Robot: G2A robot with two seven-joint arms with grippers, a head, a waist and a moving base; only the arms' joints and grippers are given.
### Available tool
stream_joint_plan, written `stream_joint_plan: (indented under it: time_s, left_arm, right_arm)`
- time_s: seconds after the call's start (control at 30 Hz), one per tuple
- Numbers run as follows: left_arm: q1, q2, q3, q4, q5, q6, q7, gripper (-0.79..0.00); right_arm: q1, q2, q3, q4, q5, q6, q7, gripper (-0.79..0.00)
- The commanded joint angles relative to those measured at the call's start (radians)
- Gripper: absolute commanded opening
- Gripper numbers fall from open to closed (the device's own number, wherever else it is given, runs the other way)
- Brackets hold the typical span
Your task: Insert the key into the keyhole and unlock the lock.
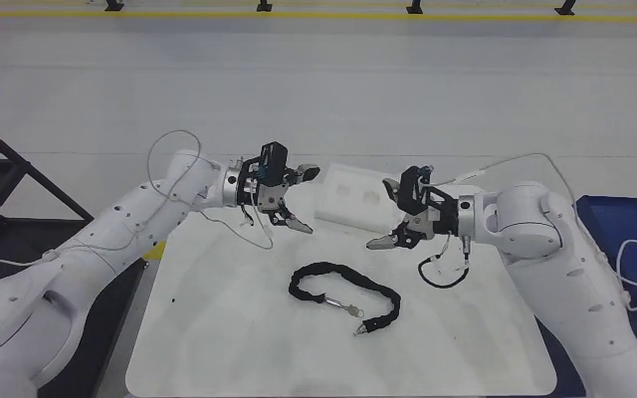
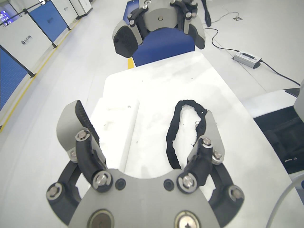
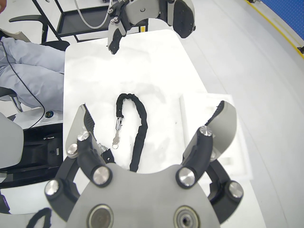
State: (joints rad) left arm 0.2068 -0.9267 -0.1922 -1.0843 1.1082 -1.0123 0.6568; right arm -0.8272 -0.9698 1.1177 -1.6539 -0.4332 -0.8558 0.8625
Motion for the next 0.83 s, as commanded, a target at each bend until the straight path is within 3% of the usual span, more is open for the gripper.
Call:
stream_joint_plan:
  time_s: [0.0,0.43,0.8]
  left_arm:
    - [-0.043,0.016,0.022,-0.004,-0.055,0.000,-0.011,0.000]
    - [-0.136,0.062,0.022,-0.061,-0.404,0.000,-0.300,0.000]
    - [-0.136,0.062,0.022,-0.061,-0.404,0.000,-0.300,-0.001]
  right_arm:
    - [0.028,0.001,0.001,0.008,0.024,-0.001,0.011,0.000]
    - [0.137,0.006,0.001,0.077,0.105,-0.033,-0.005,0.000]
    - [0.140,0.006,0.002,0.079,0.101,-0.034,-0.006,0.000]
